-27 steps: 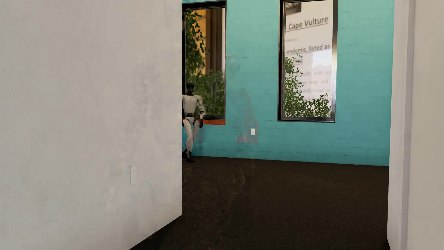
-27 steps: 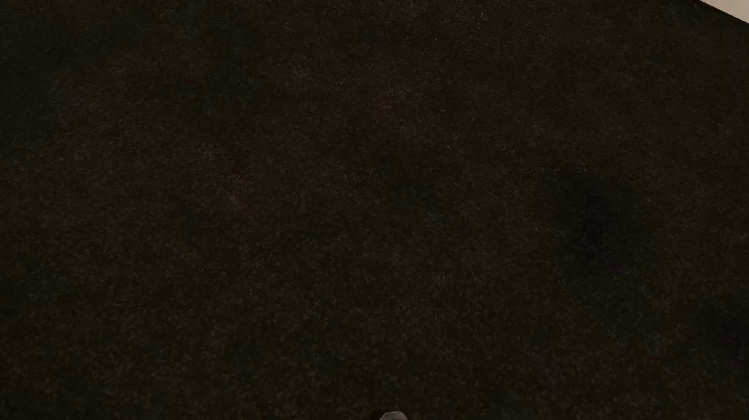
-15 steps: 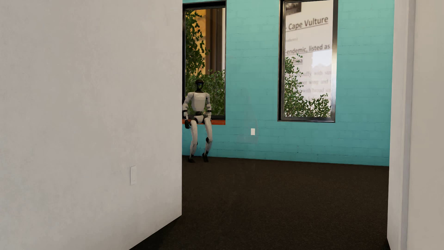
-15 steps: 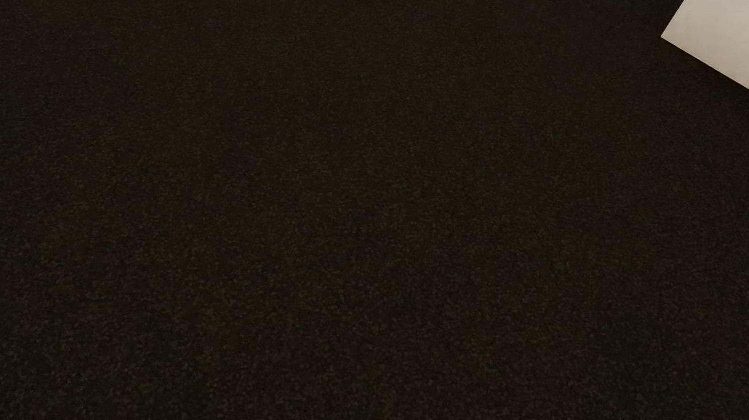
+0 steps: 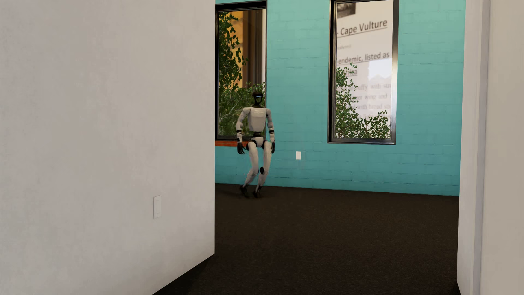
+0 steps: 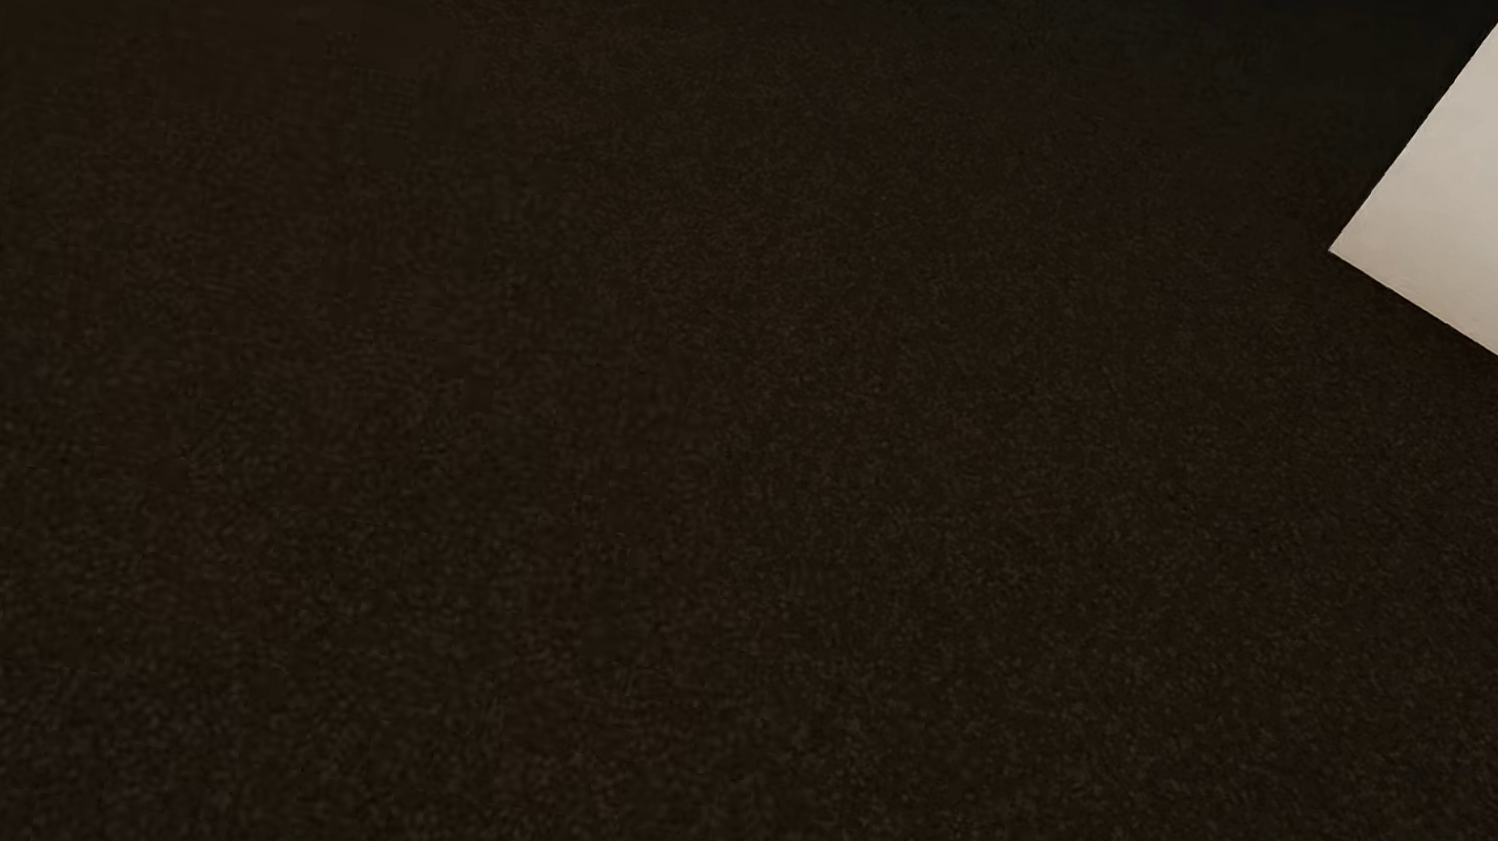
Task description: Go around the corner
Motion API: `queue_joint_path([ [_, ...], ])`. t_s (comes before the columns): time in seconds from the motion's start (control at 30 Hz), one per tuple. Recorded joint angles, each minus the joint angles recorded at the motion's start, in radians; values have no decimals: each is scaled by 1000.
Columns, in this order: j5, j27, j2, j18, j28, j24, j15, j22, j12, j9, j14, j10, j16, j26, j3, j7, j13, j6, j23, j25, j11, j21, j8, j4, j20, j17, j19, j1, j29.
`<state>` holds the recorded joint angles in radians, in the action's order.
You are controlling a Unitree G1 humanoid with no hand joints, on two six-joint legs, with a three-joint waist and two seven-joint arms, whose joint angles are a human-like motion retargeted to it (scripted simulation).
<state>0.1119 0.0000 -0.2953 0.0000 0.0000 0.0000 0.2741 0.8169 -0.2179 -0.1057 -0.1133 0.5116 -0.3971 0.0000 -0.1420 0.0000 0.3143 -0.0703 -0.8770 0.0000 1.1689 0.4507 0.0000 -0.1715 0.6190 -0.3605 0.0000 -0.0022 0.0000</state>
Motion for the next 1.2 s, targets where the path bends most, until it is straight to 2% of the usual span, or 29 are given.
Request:
queue_joint_path([
  [0.07,21,0,-107,0,0,0,-41,-82,44,1,-164,-76,-27,0,-86,0,23,19,6,0,-303,-15,0,33,-29,-9,0,162,0],
  [0.13,39,0,-172,0,0,0,-110,-137,90,31,-275,-100,-45,0,-119,0,37,14,-8,0,-618,-20,0,45,-74,-2,0,272,0],
  [0.17,62,0,-193,0,0,0,-383,-138,114,44,-286,-98,-47,0,-136,0,40,11,-22,0,-997,-13,0,52,-73,-3,0,317,0],
  [0.2,72,0,-215,0,0,0,-168,-141,121,40,-256,-82,-43,0,-166,0,47,19,-31,0,-670,-18,0,88,-99,-3,0,363,0],
  [0.23,65,0,-240,0,0,0,-60,-157,109,37,-194,-45,-35,0,-185,0,50,24,-50,0,-559,-10,0,126,-138,3,0,405,0],
  [0.27,54,0,-269,0,0,0,-120,-137,79,63,-67,37,-22,0,-194,0,59,36,-81,0,-449,-4,0,161,-135,10,0,401,0],
  [0.3,5,0,-275,0,0,0,-135,-72,62,70,142,180,14,0,-182,0,59,65,-125,0,-341,8,0,194,-137,11,0,370,0],
  [0.33,-29,0,-222,0,0,0,-85,-22,39,59,312,384,26,0,-160,0,48,67,-151,0,-285,0,0,201,-147,16,0,300,0],
  [0.37,-105,0,-151,0,0,0,-30,-6,18,40,363,645,26,0,-144,0,48,82,-119,0,-293,-29,0,220,-133,22,0,175,0],
  [0.4,-135,0,-42,0,0,0,-3,40,27,21,273,808,33,0,-93,0,47,76,-100,0,-339,-27,0,201,-68,22,0,80,0],
  [0.43,-130,0,50,0,0,0,5,71,12,14,192,889,58,0,-34,0,30,48,-68,0,-383,-29,0,155,-98,25,0,-33,0],
  [0.47,-133,0,150,0,0,0,8,21,-23,12,195,862,39,0,30,0,24,27,-14,0,-451,-26,0,123,-53,16,0,-140,0],
  [0.5,-133,0,259,0,0,0,9,98,-41,8,242,721,77,0,95,0,20,13,28,0,-524,-43,0,103,-98,10,0,-213,0],
  [0.57,-96,0,434,0,0,0,35,94,-89,5,355,331,51,0,186,0,-2,-24,124,0,-619,-65,0,74,-23,1,0,-339,0],
  [0.6,-101,0,492,0,0,0,63,92,-104,16,302,143,50,0,212,0,-30,-17,154,0,-644,-75,0,94,-20,-9,0,-397,0],
  [0.67,-92,0,574,0,0,0,119,94,-119,33,-155,-47,47,0,267,0,-81,-4,191,0,-640,-110,0,137,-2,-26,0,-472,0],
  [0.7,-72,0,611,0,0,0,111,87,-132,32,-224,-45,40,0,296,0,-97,-11,190,0,-620,-126,0,157,12,-26,0,-496,0],
  [0.73,-45,0,660,0,0,0,54,90,-142,23,-80,-38,35,0,322,0,-102,-22,171,0,-596,-148,0,157,15,-19,0,-518,0],
  [0.77,-7,0,672,0,0,0,-57,100,-150,37,153,40,35,0,326,0,-88,-40,153,0,-530,-162,0,133,18,-13,0,-552,0],
  [0.8,39,0,625,0,0,0,-239,113,-152,53,327,120,37,0,310,0,-66,-79,128,0,-394,-172,0,77,21,0,0,-572,0],
  [0.83,52,0,551,0,0,0,-383,149,-142,54,359,197,32,0,282,0,-56,-102,56,0,-204,-113,0,45,4,1,0,-546,0],
  [0.87,68,0,408,0,0,0,-389,148,-121,60,331,220,26,0,252,0,-28,-122,55,0,23,-109,0,-11,-17,0,0,-512,0],
  [0.9,66,0,310,0,0,0,-243,163,-98,35,282,200,34,0,205,0,-16,-133,44,0,186,-74,0,-38,-73,-1,0,-410,0],
  [0.93,34,0,201,0,0,0,-105,147,-68,28,207,138,27,0,142,0,1,-121,41,0,264,-50,0,-44,-74,-6,0,-295,0],
  [0.97,9,0,94,0,0,0,-43,116,-42,25,131,80,12,0,79,0,28,-111,32,0,270,-32,0,-45,-63,-11,0,-183,0],
  [1.03,-32,0,-43,0,0,0,-34,-8,-24,13,-31,-51,-16,0,-50,0,80,-77,-18,0,44,-28,0,-6,-113,-25,0,51,0],
  [1.13,2,0,-168,0,0,0,-71,-154,49,48,-298,-83,-40,0,-166,0,138,-69,-84,0,-509,-27,0,32,-178,-47,0,277,0],
  [1.17,10,0,-174,0,0,0,-177,-184,75,63,-323,-82,-46,0,-185,0,151,-75,-111,0,-637,-18,0,38,-205,-48,0,319,0],
  [1.2,13,0,-205,0,0,0,-661,-198,97,82,-301,-100,-46,0,-183,0,163,-83,-134,0,-1040,-22,0,36,-224,-48,0,341,0],
])
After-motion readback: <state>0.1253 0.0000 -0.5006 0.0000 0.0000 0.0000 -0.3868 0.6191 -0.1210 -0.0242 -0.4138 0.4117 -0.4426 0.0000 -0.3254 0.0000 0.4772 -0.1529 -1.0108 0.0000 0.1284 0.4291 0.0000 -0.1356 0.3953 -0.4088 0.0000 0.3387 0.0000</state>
